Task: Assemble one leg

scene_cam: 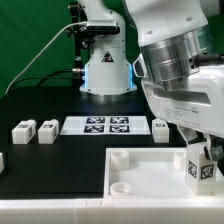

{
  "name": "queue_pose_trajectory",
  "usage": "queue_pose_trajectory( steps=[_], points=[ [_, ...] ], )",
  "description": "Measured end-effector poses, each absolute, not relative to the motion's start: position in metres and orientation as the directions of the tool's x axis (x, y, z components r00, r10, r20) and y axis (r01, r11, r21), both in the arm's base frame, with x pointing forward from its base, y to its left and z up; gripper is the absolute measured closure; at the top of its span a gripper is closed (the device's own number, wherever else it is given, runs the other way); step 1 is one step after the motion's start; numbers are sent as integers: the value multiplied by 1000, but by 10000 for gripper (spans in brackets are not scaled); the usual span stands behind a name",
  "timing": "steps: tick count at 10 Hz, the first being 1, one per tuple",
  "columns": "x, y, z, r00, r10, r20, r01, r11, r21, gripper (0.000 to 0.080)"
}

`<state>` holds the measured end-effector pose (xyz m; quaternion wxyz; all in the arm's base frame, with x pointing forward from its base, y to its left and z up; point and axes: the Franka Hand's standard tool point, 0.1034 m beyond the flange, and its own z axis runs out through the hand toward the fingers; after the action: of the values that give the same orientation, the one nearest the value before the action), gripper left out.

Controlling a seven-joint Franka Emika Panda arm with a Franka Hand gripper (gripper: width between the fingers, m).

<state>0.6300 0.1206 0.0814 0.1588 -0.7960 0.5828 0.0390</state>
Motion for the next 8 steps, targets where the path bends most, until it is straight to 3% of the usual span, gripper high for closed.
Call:
queue_pose_trajectory(
  steps=[1,3,4,5,7,8],
  points=[
    [630,120,81,270,-926,-262,-952,-216,-218,491],
    [628,120,81,324,-912,-252,-935,-269,-230,491],
    [628,120,80,328,-911,-251,-934,-273,-230,302],
    [628,116,79,503,-839,-207,-856,-452,-250,200],
    [634,117,83,768,-633,-94,-632,-728,-265,160],
    [633,117,82,799,-596,-82,-593,-758,-273,152]
  ],
)
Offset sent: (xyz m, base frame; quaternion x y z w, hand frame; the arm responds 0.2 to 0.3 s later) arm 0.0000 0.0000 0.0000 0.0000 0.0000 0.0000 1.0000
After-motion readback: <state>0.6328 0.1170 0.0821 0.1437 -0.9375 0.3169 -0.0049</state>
